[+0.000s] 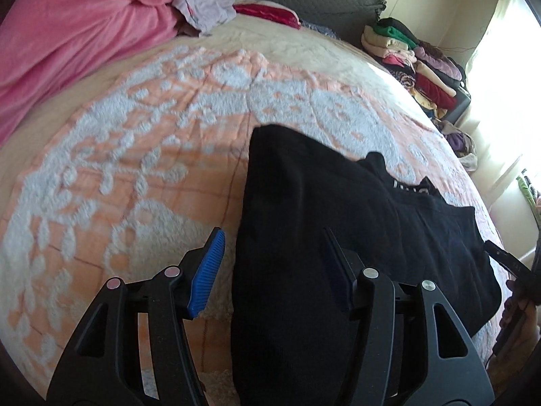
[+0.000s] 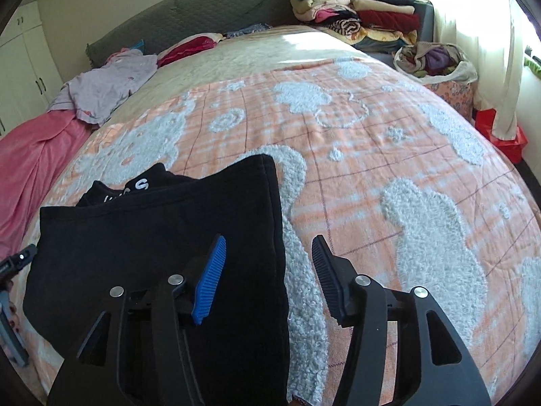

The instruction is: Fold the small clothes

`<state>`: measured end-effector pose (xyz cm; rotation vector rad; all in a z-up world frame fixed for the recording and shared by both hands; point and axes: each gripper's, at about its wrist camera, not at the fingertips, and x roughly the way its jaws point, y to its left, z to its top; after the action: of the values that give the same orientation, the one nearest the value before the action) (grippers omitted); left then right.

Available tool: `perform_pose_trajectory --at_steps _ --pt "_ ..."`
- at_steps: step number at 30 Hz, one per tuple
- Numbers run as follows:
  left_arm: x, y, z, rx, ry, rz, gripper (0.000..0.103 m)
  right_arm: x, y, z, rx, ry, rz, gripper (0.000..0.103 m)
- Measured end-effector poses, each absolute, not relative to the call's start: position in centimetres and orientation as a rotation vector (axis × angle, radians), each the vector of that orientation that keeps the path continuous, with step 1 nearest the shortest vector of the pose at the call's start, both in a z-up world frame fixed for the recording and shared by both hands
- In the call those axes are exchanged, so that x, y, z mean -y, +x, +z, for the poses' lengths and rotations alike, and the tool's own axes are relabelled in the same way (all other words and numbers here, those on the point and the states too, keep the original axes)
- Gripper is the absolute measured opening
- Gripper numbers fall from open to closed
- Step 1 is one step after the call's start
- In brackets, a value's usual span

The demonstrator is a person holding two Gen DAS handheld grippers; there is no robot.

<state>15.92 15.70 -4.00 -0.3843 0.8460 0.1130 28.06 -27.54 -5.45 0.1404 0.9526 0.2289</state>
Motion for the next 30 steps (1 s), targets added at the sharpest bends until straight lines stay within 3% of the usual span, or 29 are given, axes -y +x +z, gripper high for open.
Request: perform_pose_trajectory --at_steps 2,4,6,7,8,10,15,19,24,26,30 --pt "-15.5 16.0 -4.5 -0.86 -0.393 0.101 0.049 27.4 28.3 -6.1 -0.972 0.148 0.238 0.052" --pt "-15.1 16.1 -4.7 -0.866 -0.388 0.096 0.034 27.2 28.4 -6.6 -0.984 0.174 0.264 0.051" --pt "-14.9 15.9 -4.7 -0.856 -0.391 0.085 0.012 27.1 28.4 -6.9 -0.994 0.209 0.302 0.03" --pt "-14.8 15.9 -4.6 -0.852 -0.39 0.086 0.011 27.0 28.2 -6.7 -0.98 0.225 0.323 0.017" --pt "-14.8 15.8 -4.4 -0.847 -0.388 0.086 0.008 26.9 28.0 -6.3 -0.965 0.216 0.318 0.011" --pt "-14.8 15.6 -3.7 -0.826 -0.385 0.083 0.007 26.7 27.5 -5.1 -0.926 0.193 0.314 0.008" --pt "-14.5 15.8 -3.2 -0.806 -0.328 0.105 0.004 28.3 26.9 -3.7 -0.843 0.162 0.23 0.008" --pt "-14.6 16.1 -4.8 -0.85 -0.327 0.121 0.005 28.0 27.0 -6.1 -0.925 0.13 0.217 0.009" --pt "-14.2 15.4 -3.8 -0.844 -0.288 0.145 0.01 27.4 25.3 -6.1 -0.918 0.093 0.196 0.017" --pt "-13.9 15.1 -3.5 -0.848 -0.271 0.153 0.011 27.4 24.5 -5.6 -0.908 0.085 0.188 0.03" --pt "-13.4 14.3 -2.8 -0.842 -0.258 0.153 0.019 27.2 22.9 -4.2 -0.874 0.091 0.201 0.037"
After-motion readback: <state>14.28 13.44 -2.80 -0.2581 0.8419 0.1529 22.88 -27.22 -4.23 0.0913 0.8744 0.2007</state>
